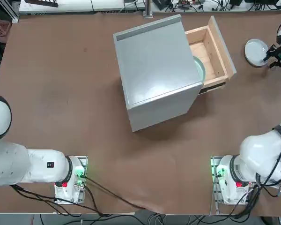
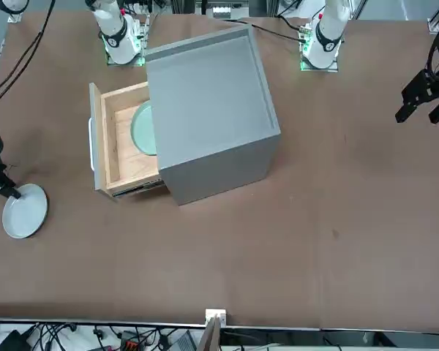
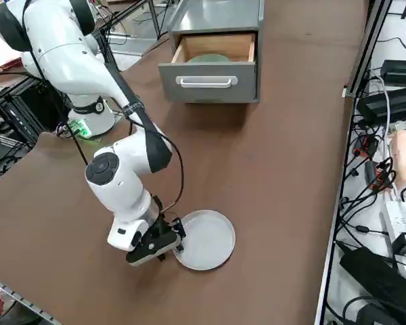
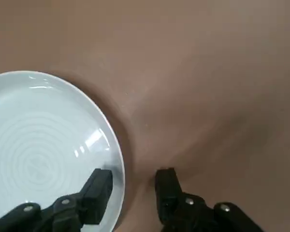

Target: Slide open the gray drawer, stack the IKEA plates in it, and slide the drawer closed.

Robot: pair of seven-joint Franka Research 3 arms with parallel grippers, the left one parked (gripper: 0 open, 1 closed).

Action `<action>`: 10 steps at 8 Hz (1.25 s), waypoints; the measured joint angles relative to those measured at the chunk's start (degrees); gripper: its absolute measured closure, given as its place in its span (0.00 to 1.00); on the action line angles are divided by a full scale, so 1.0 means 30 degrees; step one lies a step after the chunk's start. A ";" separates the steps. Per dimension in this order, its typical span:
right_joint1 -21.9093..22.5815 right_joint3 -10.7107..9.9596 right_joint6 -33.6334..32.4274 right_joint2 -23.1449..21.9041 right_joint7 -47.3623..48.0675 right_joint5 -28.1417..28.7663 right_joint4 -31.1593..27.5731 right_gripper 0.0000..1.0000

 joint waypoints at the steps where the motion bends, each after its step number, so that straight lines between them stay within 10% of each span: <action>1: 0.0000 0.0001 0.0001 0.0000 0.0000 0.0001 0.0000 0.47; 2: 0.0000 0.0003 0.0001 0.0000 -0.0001 0.0001 0.0001 0.53; 4: 0.0000 0.0023 -0.0005 -0.0014 -0.0018 0.0009 0.0067 0.98; 6: -0.0059 0.0058 -0.1646 -0.0353 -0.0627 0.0009 0.0806 1.00; 10: -0.0791 0.0142 -1.2875 -0.3730 -0.3225 0.0872 0.5468 1.00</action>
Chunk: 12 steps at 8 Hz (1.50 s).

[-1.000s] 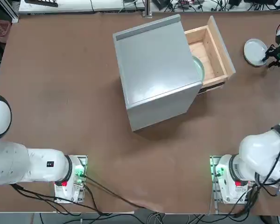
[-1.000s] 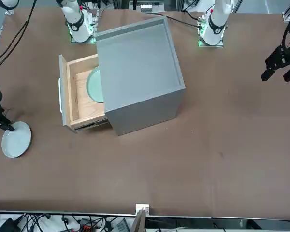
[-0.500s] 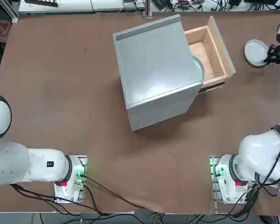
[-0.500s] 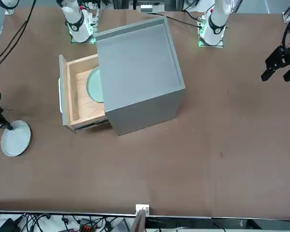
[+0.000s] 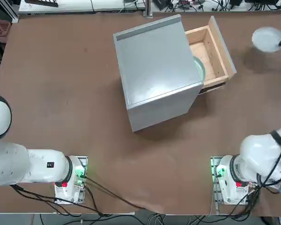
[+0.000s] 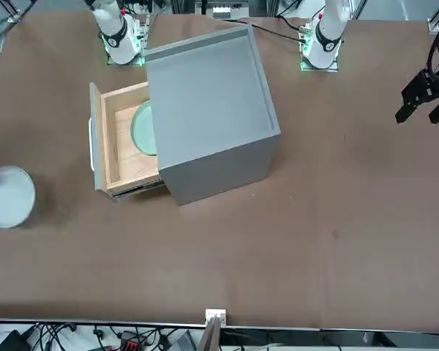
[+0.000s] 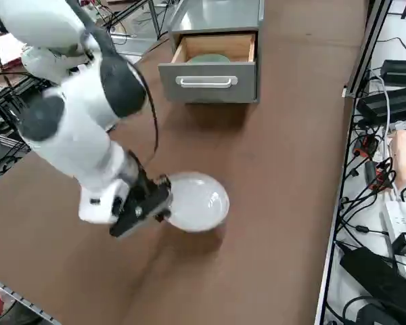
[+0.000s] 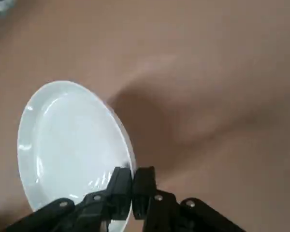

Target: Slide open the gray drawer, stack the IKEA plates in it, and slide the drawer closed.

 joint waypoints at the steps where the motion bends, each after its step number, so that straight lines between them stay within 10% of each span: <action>1: 0.0064 0.0303 -0.2072 -0.1271 -0.0091 0.0351 0.0500 0.99; 6: 0.1971 0.2334 -0.8142 -0.7860 -0.0820 0.1104 -0.0907 0.99; 12: 1.0416 0.2581 -0.6809 -1.0919 0.1373 -0.3821 -0.5790 0.99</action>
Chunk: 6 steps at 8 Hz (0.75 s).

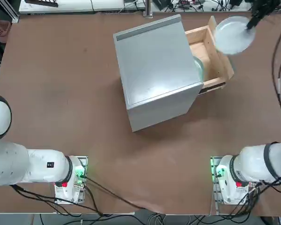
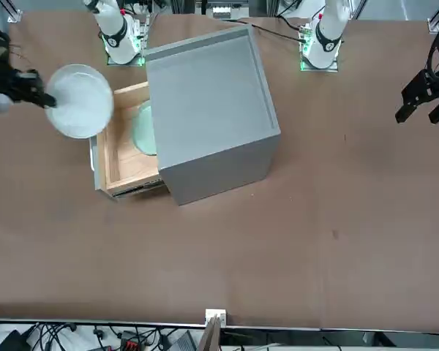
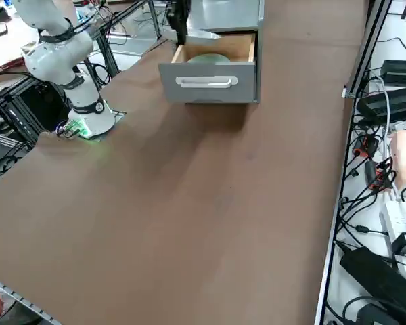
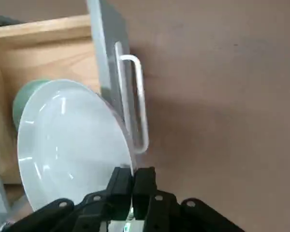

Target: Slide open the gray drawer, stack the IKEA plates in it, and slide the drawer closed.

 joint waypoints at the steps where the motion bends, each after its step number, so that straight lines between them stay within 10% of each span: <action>1: 0.0778 -0.0010 0.0772 -0.0004 0.0705 -0.0367 -0.0603 0.99; 6: 0.4929 0.0002 0.4368 0.0082 0.6190 -0.1337 -0.3724 0.97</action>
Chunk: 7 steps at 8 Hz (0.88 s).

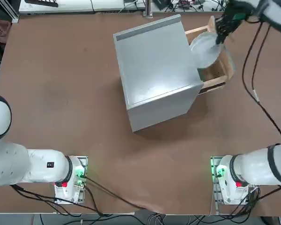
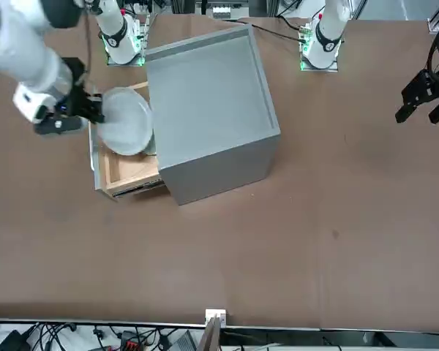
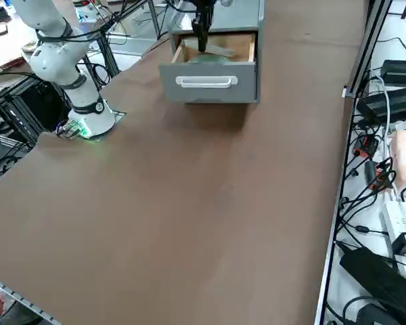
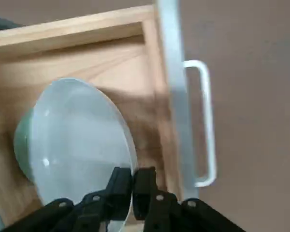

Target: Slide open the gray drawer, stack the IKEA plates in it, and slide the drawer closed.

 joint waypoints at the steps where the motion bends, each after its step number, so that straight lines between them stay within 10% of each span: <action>1: 0.0344 0.0001 0.0179 0.0016 0.0386 -0.0020 -0.0342 0.97; 7: 0.1749 0.0000 0.2289 0.0274 0.3104 0.0734 -0.1702 0.94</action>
